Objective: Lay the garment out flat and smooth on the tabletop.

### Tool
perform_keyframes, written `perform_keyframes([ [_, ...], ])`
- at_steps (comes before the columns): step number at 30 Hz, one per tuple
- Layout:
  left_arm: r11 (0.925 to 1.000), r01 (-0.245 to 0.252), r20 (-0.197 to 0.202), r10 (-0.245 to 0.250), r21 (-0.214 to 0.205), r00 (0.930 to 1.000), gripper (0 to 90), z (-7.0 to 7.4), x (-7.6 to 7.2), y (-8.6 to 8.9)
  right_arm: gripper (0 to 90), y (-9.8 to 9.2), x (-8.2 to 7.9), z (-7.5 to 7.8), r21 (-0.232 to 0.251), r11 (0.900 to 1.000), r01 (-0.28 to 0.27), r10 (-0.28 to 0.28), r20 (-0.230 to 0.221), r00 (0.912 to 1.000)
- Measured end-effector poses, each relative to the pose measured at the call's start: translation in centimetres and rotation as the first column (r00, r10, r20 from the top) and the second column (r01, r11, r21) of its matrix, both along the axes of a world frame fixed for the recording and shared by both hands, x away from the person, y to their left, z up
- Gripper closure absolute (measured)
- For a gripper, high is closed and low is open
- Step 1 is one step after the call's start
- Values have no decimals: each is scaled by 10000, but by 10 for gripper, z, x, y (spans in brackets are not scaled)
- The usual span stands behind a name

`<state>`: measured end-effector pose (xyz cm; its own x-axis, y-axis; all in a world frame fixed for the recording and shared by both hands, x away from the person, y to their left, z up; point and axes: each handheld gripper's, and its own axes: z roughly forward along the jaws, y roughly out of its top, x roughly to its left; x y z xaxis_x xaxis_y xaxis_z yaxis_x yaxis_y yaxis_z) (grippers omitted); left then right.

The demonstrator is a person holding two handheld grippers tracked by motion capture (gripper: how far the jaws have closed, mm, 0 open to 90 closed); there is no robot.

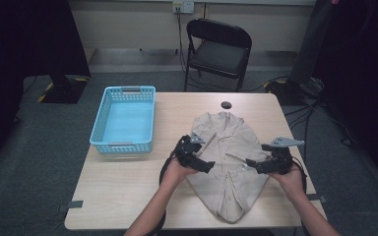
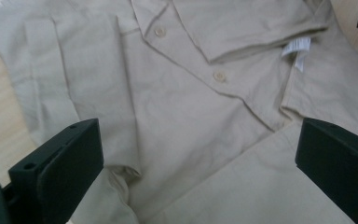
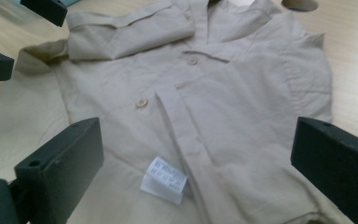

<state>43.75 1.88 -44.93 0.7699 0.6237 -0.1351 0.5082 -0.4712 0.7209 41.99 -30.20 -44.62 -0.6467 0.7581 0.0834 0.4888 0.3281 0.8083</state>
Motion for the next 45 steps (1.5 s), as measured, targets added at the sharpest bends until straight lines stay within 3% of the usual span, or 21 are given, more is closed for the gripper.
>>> perform_keyframes([
  [5,9997,142,-52,-141,179,9999,0,-13,-8,0,14,4,-7,-11,-243,9995,-210,207,-135,9997],
  [13,9980,300,316,-318,549,9990,2,-25,-20,1,26,10,-12,-27,-576,9975,-409,382,-476,9981],
  [22,9898,609,506,-679,1291,9964,0,-36,-30,-3,25,20,-20,-42,-1643,9828,-839,734,-692,9949],
  [25,9880,656,579,-743,1400,9956,0,-37,-30,-3,22,21,-20,-42,-1712,9816,-844,741,-657,9951],
  [31,9928,776,630,-836,917,9945,0,-42,-29,2,0,21,-17,-43,-1657,9818,-932,788,-915,9927],
  [40,9923,866,623,-923,888,9938,0,-42,-29,2,0,22,-17,-43,-1663,9827,-811,664,-923,9935],
  [45,9922,870,620,-927,887,9938,0,-42,-29,2,92,20,-18,-40,-1603,9839,-789,694,-638,9955],
])
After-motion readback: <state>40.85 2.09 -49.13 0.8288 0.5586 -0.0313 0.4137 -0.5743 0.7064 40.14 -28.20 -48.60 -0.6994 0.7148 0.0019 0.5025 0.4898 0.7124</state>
